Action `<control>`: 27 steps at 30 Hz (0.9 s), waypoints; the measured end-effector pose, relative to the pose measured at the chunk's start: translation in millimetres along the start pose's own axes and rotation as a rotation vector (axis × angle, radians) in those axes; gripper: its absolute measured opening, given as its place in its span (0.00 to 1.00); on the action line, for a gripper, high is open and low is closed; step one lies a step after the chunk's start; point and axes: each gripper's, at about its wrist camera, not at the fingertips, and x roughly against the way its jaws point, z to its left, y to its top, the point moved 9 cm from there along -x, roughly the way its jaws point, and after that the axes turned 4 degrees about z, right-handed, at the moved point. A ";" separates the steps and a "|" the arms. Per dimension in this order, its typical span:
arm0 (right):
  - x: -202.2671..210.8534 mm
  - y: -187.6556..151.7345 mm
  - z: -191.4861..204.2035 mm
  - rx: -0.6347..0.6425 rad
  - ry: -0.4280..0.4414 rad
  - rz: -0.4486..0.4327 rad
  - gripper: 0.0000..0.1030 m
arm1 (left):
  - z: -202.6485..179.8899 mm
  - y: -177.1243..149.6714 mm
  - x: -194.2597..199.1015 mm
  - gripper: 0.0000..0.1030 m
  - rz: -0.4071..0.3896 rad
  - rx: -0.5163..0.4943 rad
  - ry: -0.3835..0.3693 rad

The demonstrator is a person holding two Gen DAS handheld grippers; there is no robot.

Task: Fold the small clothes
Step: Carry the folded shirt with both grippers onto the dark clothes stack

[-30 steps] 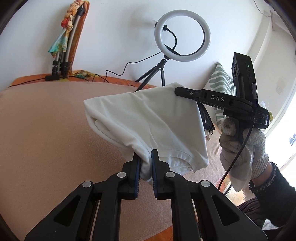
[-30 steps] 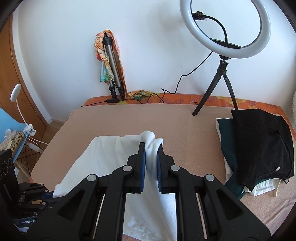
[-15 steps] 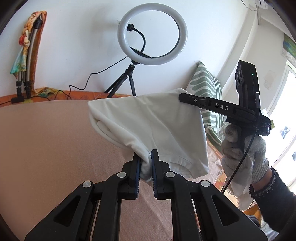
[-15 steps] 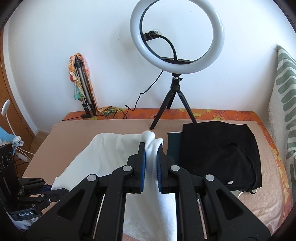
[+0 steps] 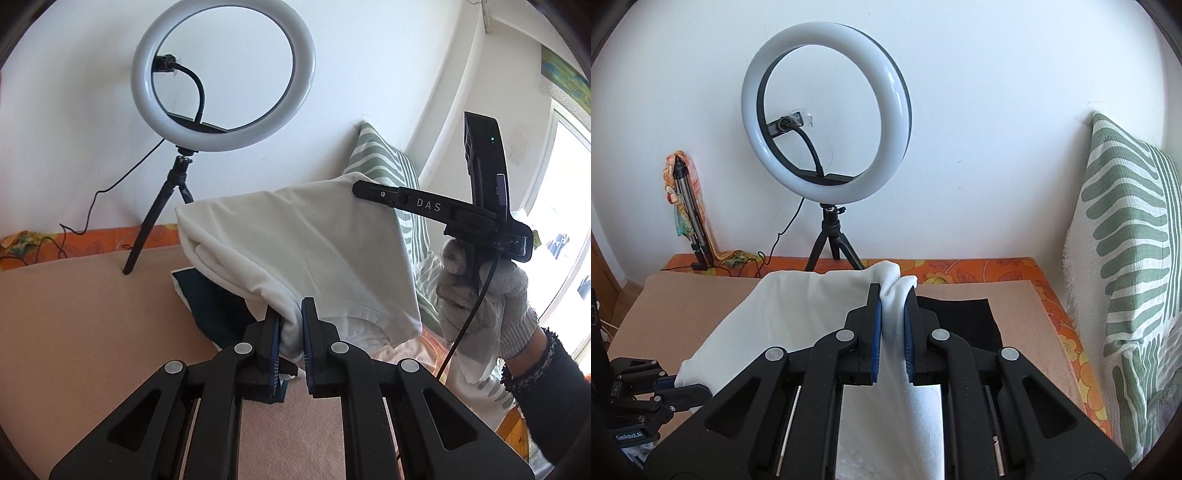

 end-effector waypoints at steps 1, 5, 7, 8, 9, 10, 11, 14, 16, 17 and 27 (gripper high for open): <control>-4.4 3.0 -6.3 0.005 -0.009 0.001 0.11 | -1.2 3.5 -6.0 0.09 -0.001 -0.001 -0.001; -26.8 9.9 -31.6 -0.002 -0.021 0.010 0.11 | -3.4 14.8 -32.8 0.09 0.003 -0.005 0.003; -39.5 11.6 -43.3 -0.012 -0.017 0.015 0.11 | -2.6 15.8 -44.8 0.09 0.011 -0.003 0.004; -46.2 12.2 -48.8 -0.019 -0.014 0.016 0.11 | -2.6 15.5 -50.2 0.09 0.014 -0.006 0.006; -52.8 11.1 -52.6 -0.026 -0.008 0.021 0.11 | -2.3 14.9 -55.4 0.09 0.018 -0.010 0.010; -59.0 9.2 -56.4 -0.031 -0.003 0.027 0.11 | -2.2 13.5 -60.2 0.09 0.024 -0.017 0.014; -65.3 7.3 -60.5 -0.034 -0.004 0.032 0.11 | -1.3 12.2 -65.6 0.09 0.030 -0.024 0.021; -83.9 0.2 -71.9 -0.037 -0.004 0.054 0.11 | 3.9 6.1 -81.7 0.09 0.056 -0.022 0.029; -95.0 -5.5 -80.6 -0.045 -0.002 0.070 0.11 | 8.8 2.4 -91.3 0.09 0.073 -0.013 0.035; -99.7 -7.8 -84.2 -0.049 0.002 0.076 0.11 | 11.2 -0.2 -93.8 0.09 0.079 -0.006 0.037; -128.4 -6.9 -131.7 -0.066 -0.185 0.125 0.36 | 24.6 -16.0 -90.8 0.17 0.113 0.018 0.109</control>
